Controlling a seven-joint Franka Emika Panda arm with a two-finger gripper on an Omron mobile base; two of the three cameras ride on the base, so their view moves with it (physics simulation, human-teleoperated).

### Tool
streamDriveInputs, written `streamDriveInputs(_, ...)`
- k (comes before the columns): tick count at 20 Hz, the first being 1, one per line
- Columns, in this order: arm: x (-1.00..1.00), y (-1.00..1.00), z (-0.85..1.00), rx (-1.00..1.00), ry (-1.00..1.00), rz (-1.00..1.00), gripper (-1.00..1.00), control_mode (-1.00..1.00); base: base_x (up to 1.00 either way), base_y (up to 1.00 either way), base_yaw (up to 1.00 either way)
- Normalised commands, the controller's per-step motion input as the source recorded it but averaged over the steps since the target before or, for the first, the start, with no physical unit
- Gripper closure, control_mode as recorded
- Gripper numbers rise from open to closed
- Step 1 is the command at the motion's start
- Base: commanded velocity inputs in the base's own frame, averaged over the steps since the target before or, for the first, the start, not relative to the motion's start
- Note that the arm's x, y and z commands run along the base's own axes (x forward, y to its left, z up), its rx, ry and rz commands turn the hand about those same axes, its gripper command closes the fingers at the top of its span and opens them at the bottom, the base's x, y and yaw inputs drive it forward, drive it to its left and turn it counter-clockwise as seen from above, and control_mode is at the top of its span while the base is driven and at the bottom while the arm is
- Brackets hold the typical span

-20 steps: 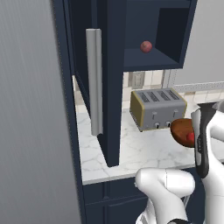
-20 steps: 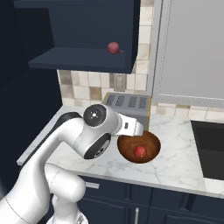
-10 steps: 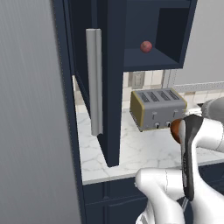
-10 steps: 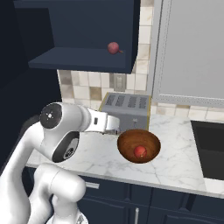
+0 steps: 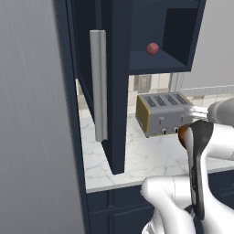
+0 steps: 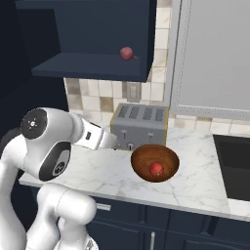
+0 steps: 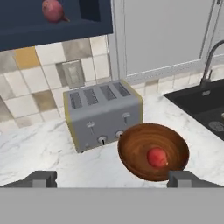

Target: Pick the onions from the cabinet and place them in one bowl. Pick the garlic from the sink and place it in the other bowl.

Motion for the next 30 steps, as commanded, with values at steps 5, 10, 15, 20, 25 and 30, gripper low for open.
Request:
streamDriveInputs(5, -0.07, 0.46, 0.44, -0.03, -0.02, 0.00, -1.00, -1.00, 0.00, 0.00, 0.00)
streamDriveInputs(10, -0.06, 0.33, 0.46, -0.03, -0.21, 0.00, -1.00, -1.00, 0.00, 0.00, 0.00)
streamDriveInputs(15, -0.03, 0.38, 0.73, -0.01, -0.20, 0.00, -1.00, -1.00, 0.00, 0.00, 0.00)
streamDriveInputs(20, 0.00, 0.16, 0.68, -0.04, -0.17, 0.00, -1.00, -1.00, 0.00, 0.00, 0.00)
streamDriveInputs(25, 0.03, 0.14, 0.60, -0.08, -0.10, 0.00, -1.00, -1.00, 0.00, 0.00, 0.00)
streamDriveInputs(30, 0.33, 0.12, 0.31, -0.14, 0.08, 0.00, -1.00, -1.00, 0.00, 0.00, 0.00)
